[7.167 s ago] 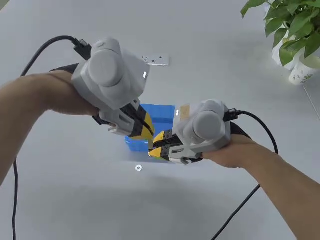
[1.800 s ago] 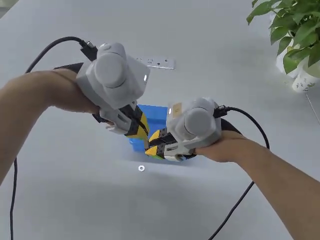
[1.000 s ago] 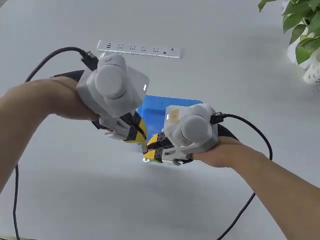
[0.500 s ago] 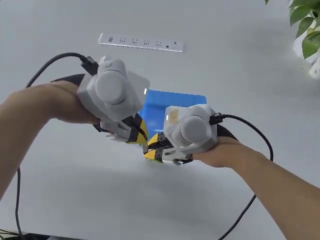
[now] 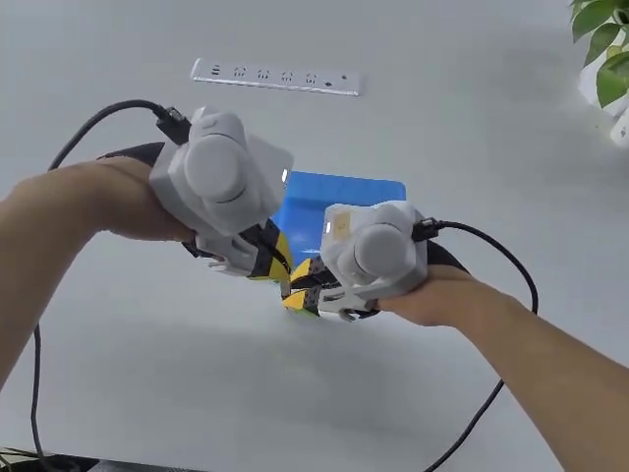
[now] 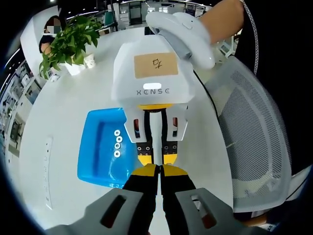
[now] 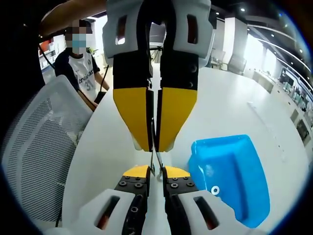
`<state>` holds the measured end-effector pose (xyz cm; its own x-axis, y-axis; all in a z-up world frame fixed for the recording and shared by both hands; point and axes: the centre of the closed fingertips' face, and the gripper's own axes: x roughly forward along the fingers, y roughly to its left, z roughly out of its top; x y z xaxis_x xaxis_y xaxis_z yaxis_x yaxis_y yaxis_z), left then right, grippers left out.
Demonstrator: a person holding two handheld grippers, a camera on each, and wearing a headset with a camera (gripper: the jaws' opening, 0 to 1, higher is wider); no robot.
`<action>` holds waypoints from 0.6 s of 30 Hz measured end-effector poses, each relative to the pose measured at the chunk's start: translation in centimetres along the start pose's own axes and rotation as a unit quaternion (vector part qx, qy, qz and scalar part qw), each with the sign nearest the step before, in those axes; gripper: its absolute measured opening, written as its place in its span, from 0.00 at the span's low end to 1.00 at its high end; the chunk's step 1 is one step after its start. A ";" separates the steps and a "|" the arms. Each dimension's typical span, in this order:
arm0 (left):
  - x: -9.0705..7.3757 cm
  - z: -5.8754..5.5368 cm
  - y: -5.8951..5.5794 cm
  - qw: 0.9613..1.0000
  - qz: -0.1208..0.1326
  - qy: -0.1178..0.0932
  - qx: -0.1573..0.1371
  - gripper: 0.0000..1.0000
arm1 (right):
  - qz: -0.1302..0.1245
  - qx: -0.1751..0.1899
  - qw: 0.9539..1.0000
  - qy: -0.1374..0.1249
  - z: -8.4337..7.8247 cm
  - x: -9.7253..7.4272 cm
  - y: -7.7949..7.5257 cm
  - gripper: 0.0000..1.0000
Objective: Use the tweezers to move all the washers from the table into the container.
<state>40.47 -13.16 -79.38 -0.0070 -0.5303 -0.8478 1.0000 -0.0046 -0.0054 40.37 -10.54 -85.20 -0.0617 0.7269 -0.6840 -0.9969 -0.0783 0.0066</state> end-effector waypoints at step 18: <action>0.1 0.1 0.1 1.000 -0.004 0.003 0.001 0.04 | 0.000 0.003 1.000 0.002 -0.2 -0.1 -0.2 0.11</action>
<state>40.55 -13.29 -79.46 -0.0154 -0.5255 -0.8507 0.9999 -0.0099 -0.0120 40.59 -10.73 -85.31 -0.0611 0.7237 -0.6874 -0.9972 -0.0739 0.0109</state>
